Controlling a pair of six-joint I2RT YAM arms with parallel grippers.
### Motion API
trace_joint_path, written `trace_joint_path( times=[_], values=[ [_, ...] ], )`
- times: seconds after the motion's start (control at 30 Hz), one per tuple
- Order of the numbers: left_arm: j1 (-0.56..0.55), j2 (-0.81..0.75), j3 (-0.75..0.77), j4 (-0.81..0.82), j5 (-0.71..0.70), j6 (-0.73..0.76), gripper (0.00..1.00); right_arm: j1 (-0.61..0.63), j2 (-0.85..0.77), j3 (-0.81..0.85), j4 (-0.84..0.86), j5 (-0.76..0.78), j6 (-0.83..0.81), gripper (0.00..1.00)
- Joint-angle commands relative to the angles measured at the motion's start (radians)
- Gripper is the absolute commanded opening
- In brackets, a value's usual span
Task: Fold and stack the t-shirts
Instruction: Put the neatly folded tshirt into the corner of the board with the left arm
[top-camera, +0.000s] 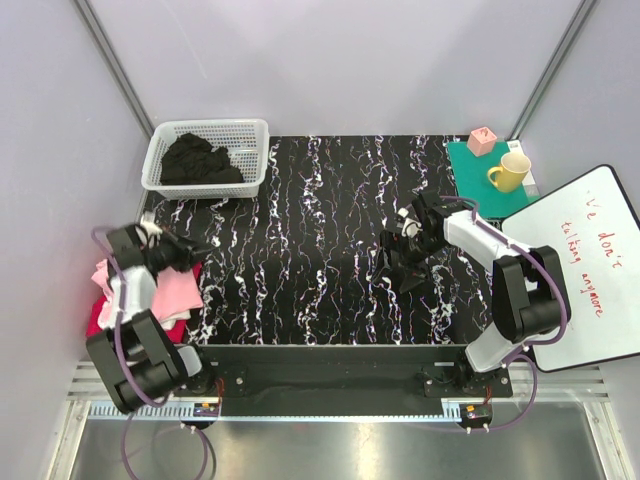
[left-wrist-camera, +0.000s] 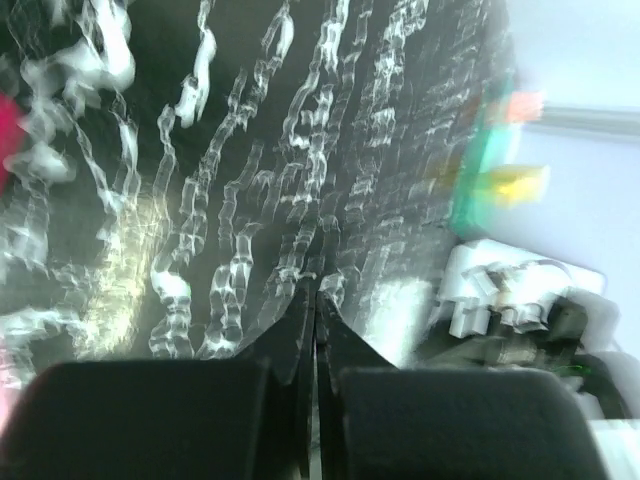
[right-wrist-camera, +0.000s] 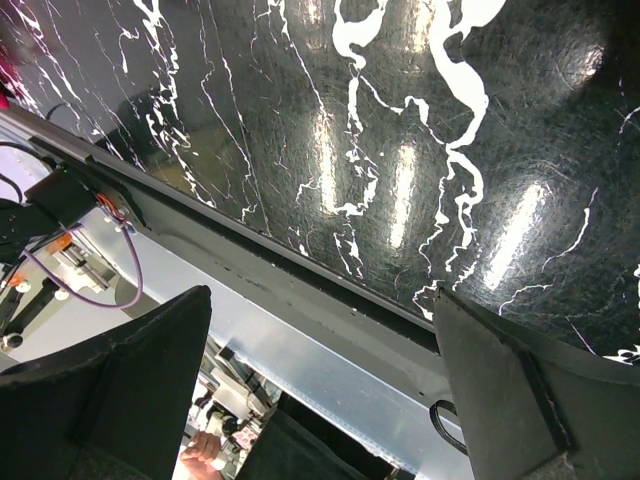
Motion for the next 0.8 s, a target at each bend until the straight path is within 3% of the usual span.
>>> trace_joint_path(
  times=[0.0, 0.1, 0.23, 0.37, 0.5, 0.77],
  values=[
    [0.086, -0.119, -0.270, 0.604, 0.245, -0.494, 0.00, 0.003, 0.005, 0.020, 0.025, -0.009, 0.010, 1.00],
    [0.119, -0.162, -0.311, 0.640, 0.245, -0.497, 0.00, 0.003, 0.003, 0.014, 0.028, -0.012, 0.009, 1.00],
    [0.179, -0.172, -0.400, 0.897, 0.253, -0.639, 0.00, 0.003, -0.001, 0.006, 0.027, -0.016, 0.009, 1.00],
    [0.284, -0.138, -0.428, 0.901, 0.242, -0.627, 0.00, 0.003, -0.003, 0.003, 0.024, -0.018, 0.007, 1.00],
    [0.360, -0.016, -0.430, 0.924, 0.241, -0.606, 0.00, 0.003, 0.000, 0.011, 0.011, -0.013, 0.000, 1.00],
    [0.475, 0.379, -0.439, 1.422, 0.238, -0.831, 0.00, 0.003, 0.013, 0.034, -0.024, 0.001, -0.023, 1.00]
  ],
)
